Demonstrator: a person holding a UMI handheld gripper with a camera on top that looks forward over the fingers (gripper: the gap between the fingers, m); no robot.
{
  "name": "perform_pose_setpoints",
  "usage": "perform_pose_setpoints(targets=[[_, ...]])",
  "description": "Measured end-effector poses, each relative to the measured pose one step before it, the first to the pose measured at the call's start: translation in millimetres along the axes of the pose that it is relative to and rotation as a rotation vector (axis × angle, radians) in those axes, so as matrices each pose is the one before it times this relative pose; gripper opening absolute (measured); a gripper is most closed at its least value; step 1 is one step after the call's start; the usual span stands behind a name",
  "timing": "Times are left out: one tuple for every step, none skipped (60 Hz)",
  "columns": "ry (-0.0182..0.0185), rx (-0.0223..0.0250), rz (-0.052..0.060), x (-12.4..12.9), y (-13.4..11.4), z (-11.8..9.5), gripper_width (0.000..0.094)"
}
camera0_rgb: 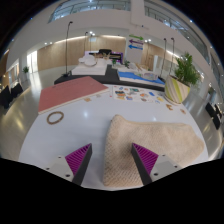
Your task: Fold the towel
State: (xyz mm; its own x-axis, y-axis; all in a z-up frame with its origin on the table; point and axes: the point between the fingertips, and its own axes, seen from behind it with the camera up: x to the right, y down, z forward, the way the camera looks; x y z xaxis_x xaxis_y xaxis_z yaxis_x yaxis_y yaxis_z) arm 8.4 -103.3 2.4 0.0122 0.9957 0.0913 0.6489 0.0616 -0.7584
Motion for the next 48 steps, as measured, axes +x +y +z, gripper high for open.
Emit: perform_pose_setpoints(targets=[[0.00181,-0.00435,0.0022,1.37,1.93,3.16,0.0810],[0.00101,-0.00367,0.0015,0.96,1.89,2.70,0.0793],[0.00024,-0.00370,-0.0018,0.73,2.02,2.51,0.0774],[0.00108,-0.00338,-0.0035,-0.66,1.00,3.99,0.0747],[-0.00041,-0.00540,-0.0052,0.82,3.13,0.82,0.0712],[-0.00602,0.00173,-0.0029,-0.62,0.44,1.36,0.0699],[-0.00708,0.00828,0.0023,-1.26,-1.23,0.51,0.0667],[-0.00370,0.00389,-0.0002,-0.31,-0.34,0.21,0.0577],[0.00304,-0.00405,-0.0053,0.31,0.10,1.09,0.0486],[0.00440,-0.00422,-0.0113,1.43,1.48,0.10,0.0396],[0.01135,0.00226,-0.0139,2.86,-0.34,0.09,0.0306],[0.02799,0.00205,-0.0165,5.69,-0.42,0.52,0.0215],[0.03851,0.00317,-0.0182,9.52,-0.30,1.00,0.0125],[0.02828,0.00523,-0.0102,7.32,-0.35,0.31,0.0035],[-0.00184,0.00258,0.0001,-0.08,-0.11,-0.35,0.0029],[-0.01287,-0.00501,0.0046,-2.61,1.05,-0.34,0.0026],[-0.01013,-0.00974,0.0050,1.12,1.54,-1.68,0.0025],[-0.00498,-0.00528,0.0021,0.23,-0.86,0.54,0.0022],[-0.00529,-0.00214,0.0047,0.21,-1.28,-0.91,0.0018],[-0.00452,-0.00077,0.0071,0.59,-2.03,-1.17,0.0018],[-0.00457,0.00081,0.0103,1.03,-2.96,-1.57,0.0016],[-0.00518,0.00074,0.0120,1.39,-3.49,-2.13,0.0015],[-0.00784,0.00146,0.0126,2.76,-3.34,-3.09,0.0015],[-0.00503,0.00335,0.0103,2.08,-4.87,-3.38,0.0014],[-0.00230,0.00626,0.0106,3.59,-6.36,-3.86,0.0014],[-0.00057,0.00874,0.0111,4.66,-7.00,-3.70,0.0014],[-0.00146,0.00952,0.0119,5.62,-7.42,-3.98,0.0014],[-0.00518,0.00953,0.0141,5.99,-8.16,-4.71,0.0014],[-0.00462,0.00731,0.0140,5.74,-7.51,-4.10,0.0014],[-0.00376,0.00590,0.0140,6.96,-7.37,-3.87,0.0015],[0.00265,0.00644,0.0127,5.90,-5.84,-1.95,0.0014],[0.00384,0.00587,0.0112,8.57,-6.57,-3.02,0.0013],[0.00075,0.00444,0.0103,12.08,-8.19,-5.94,0.0014],[0.00446,0.00715,0.0089,10.81,-7.11,-2.97,0.0015],[0.00395,0.00622,0.0077,11.06,-6.63,-2.72,0.0014],[0.00603,0.00570,0.0042,9.93,-3.69,-0.26,0.0015],[0.00326,0.00012,0.0034,11.39,-5.29,-3.54,0.0016],[0.00443,-0.00082,0.0039,11.35,-3.49,-1.61,0.0015],[0.00556,-0.00094,0.0067,12.15,-3.08,-1.33,0.0016],[0.00597,-0.00014,0.0076,12.58,-2.79,-0.98,0.0016],[0.00657,0.00234,0.0061,12.45,-1.62,0.81,0.0015],[0.00502,0.00138,0.0010,12.00,-2.05,0.09,0.0015],[0.00742,0.00046,-0.0049,12.67,-1.29,0.59,0.0015],[0.01184,-0.00164,-0.0083,13.83,-0.06,0.83,0.0014],[0.01518,-0.00284,-0.0099,13.94,1.66,1.67,0.0016],[0.01454,-0.00523,-0.0084,13.45,0.96,2.70,0.0016],[0.01045,-0.00456,-0.0032,12.31,2.15,1.93,0.0016],[0.00575,-0.00368,0.0012,10.92,2.13,2.17,0.0016]])
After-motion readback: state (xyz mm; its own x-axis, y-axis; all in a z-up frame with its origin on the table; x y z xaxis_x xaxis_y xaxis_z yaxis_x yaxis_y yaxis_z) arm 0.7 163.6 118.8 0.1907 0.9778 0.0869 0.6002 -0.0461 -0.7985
